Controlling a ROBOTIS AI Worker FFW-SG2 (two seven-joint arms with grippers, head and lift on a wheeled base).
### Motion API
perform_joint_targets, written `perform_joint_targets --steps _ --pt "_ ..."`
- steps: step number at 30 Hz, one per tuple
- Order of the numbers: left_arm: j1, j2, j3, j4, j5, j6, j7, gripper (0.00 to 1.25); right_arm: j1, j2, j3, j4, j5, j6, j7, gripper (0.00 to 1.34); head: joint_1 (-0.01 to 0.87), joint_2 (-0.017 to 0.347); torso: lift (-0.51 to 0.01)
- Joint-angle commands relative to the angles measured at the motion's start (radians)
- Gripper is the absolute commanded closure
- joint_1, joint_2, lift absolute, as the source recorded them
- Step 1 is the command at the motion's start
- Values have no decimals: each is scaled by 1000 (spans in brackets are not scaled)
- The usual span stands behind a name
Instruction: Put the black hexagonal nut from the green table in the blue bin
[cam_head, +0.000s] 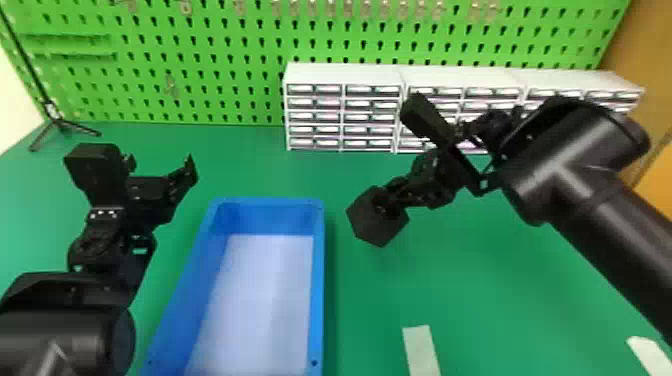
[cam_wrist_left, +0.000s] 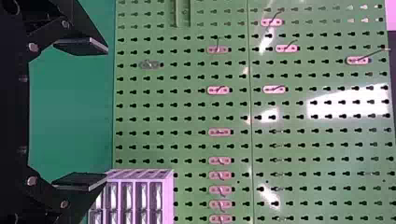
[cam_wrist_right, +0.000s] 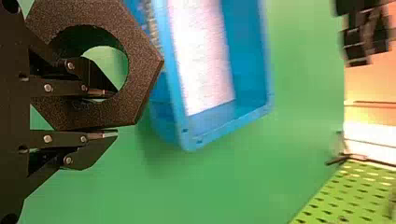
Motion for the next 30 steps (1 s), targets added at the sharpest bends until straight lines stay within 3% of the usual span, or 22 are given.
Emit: perform_joint_targets --steps 1,9,18,30 --pt "-1 0 0 0 -1 0 0 300 -14 41 -7 -1 -45 -2 -10 1047 683 28 -96" --pt "-1 0 1 0 -1 0 0 302 -17 94 0 -1 -123 -11 -56 1047 683 28 -96" --pt "-3 0 -3 0 1 0 8 300 -23 159 43 2 -145 -37 -104 1047 683 28 -96" --pt "-3 0 -8 2 4 0 17 300 -51 195 184 22 -157 -85 -177 1049 683 28 -96"
